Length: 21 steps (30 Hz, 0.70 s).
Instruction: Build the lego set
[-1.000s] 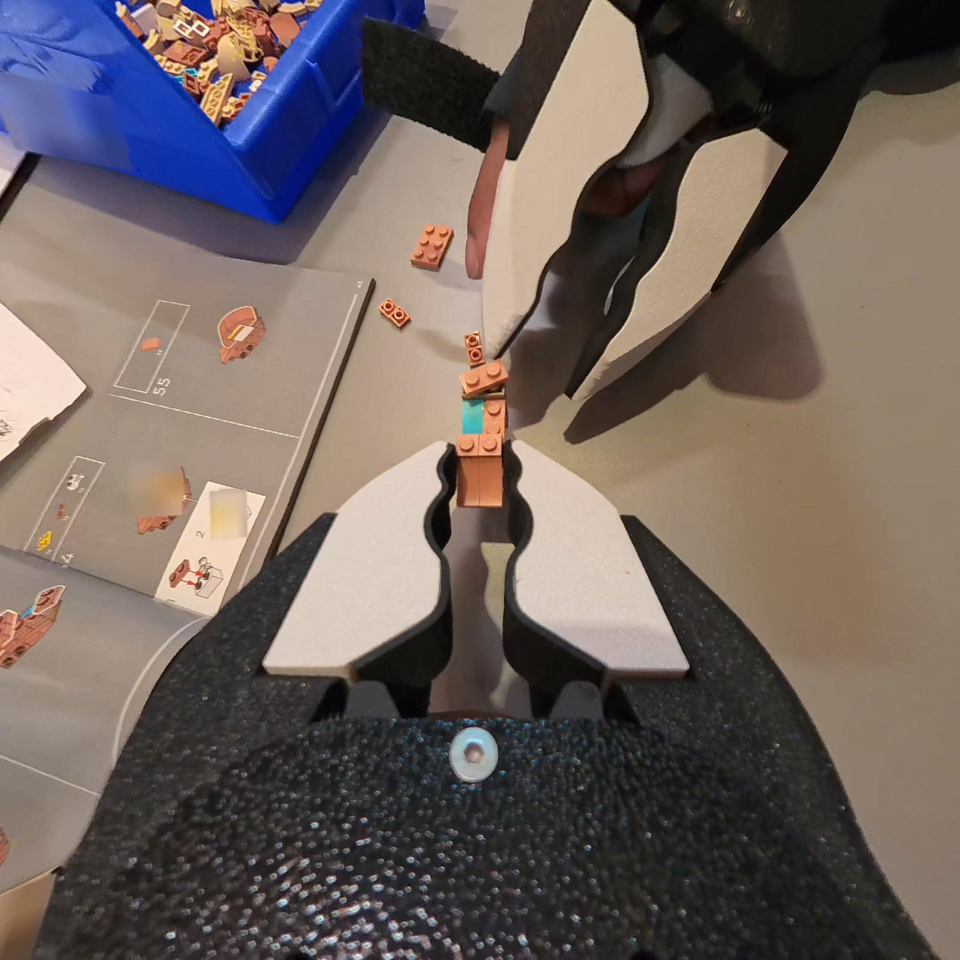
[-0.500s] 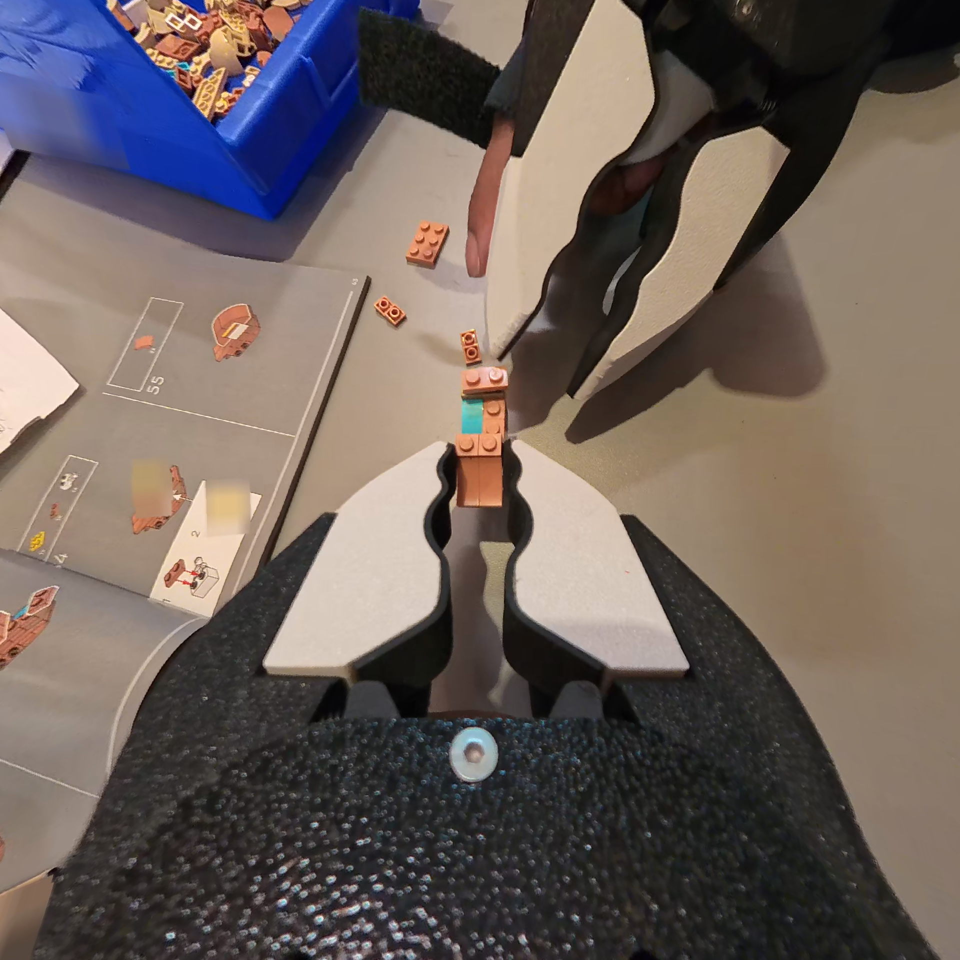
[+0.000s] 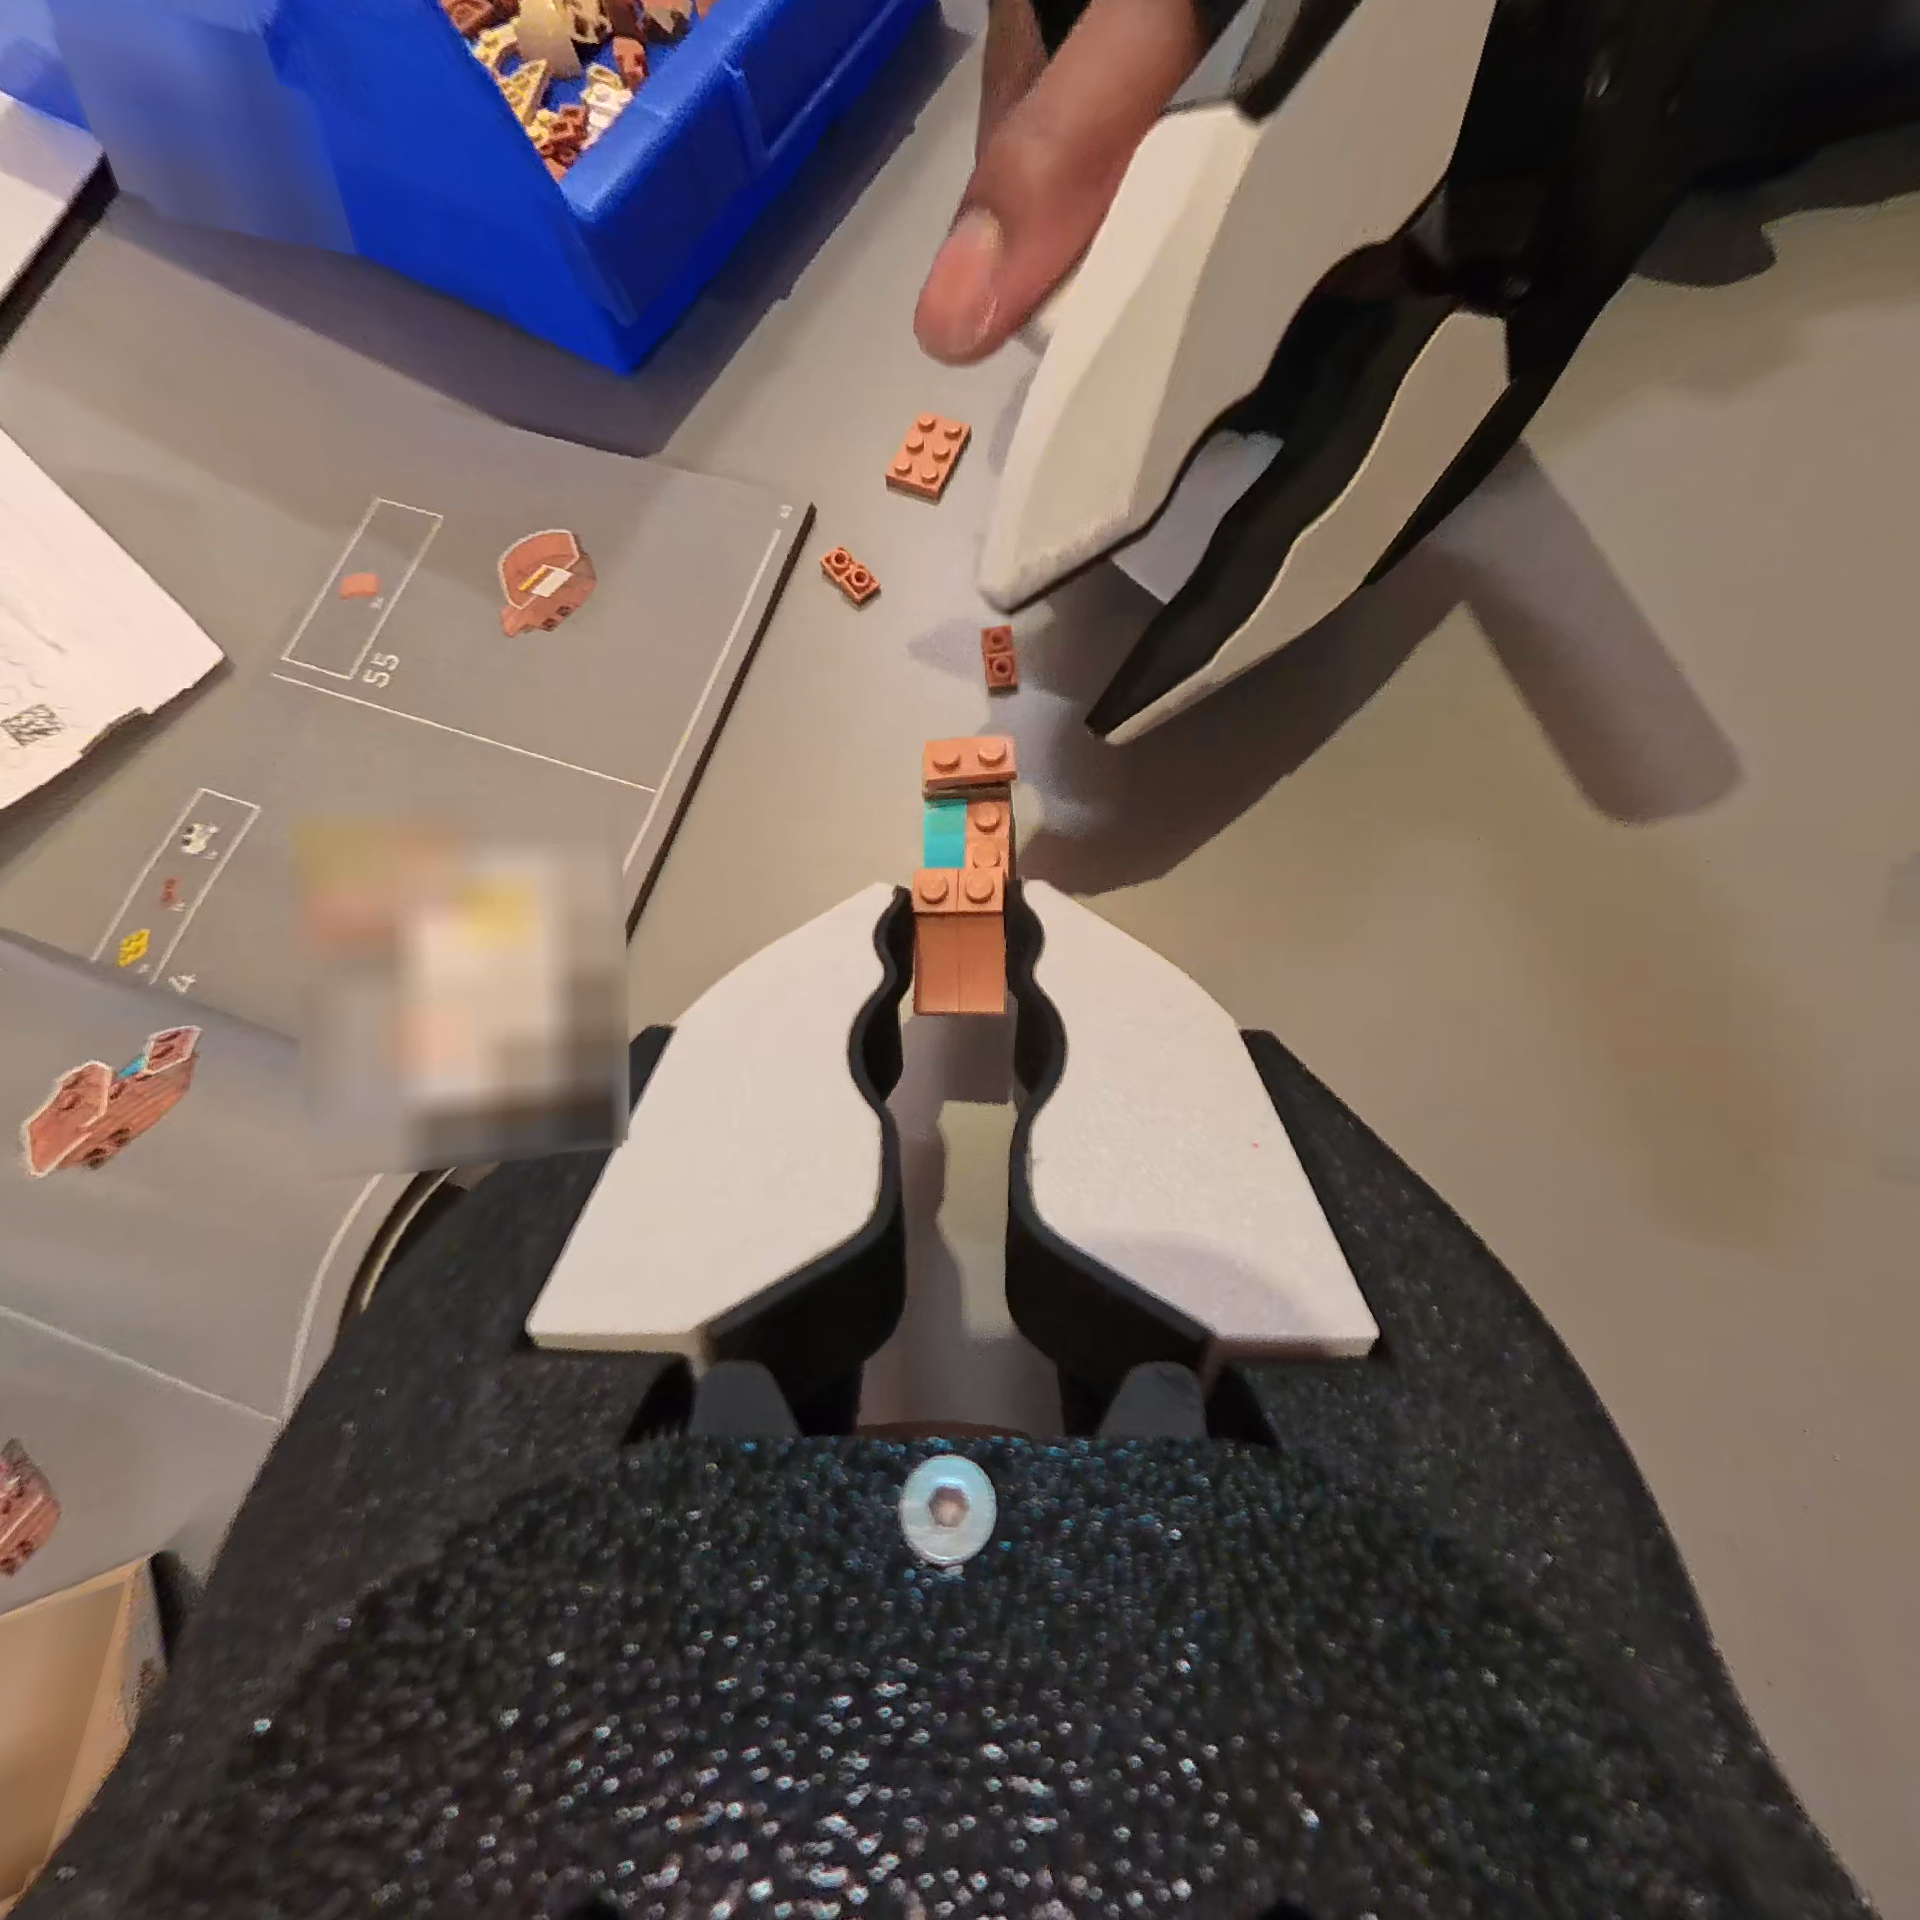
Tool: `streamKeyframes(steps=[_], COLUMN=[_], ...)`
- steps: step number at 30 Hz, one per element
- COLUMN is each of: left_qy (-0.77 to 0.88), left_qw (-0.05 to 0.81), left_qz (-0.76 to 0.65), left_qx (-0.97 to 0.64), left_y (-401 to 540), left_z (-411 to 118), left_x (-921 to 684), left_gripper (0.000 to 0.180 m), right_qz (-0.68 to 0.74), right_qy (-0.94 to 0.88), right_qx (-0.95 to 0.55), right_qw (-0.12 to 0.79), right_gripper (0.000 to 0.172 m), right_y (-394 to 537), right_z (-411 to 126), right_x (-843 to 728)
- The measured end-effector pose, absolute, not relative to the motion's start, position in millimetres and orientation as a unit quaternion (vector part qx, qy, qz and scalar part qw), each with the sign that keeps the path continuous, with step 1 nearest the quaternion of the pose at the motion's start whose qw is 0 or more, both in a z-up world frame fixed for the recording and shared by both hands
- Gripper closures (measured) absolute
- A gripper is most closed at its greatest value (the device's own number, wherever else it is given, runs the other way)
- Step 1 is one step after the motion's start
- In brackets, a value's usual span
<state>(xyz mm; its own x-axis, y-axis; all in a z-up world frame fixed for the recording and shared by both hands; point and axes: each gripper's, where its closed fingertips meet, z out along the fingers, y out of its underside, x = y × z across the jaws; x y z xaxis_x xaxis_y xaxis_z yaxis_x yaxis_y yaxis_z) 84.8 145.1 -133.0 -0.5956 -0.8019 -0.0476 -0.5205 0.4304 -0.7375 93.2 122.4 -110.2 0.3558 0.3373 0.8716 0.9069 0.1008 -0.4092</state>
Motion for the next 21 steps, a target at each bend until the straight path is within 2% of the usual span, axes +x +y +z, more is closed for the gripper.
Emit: streamKeyframes(steps=[21], left_qy=[0.824], left_qw=[0.202], left_qz=[-0.347], left_qx=[-0.4], left_y=[145], left_z=[-131], left_x=[80], left_gripper=[0.164], right_qz=[-0.302], right_qy=[-0.553], right_qx=[-0.598], right_qw=[0.495], right_gripper=[0.144], right_y=[135], right_z=[-131], right_x=[85])
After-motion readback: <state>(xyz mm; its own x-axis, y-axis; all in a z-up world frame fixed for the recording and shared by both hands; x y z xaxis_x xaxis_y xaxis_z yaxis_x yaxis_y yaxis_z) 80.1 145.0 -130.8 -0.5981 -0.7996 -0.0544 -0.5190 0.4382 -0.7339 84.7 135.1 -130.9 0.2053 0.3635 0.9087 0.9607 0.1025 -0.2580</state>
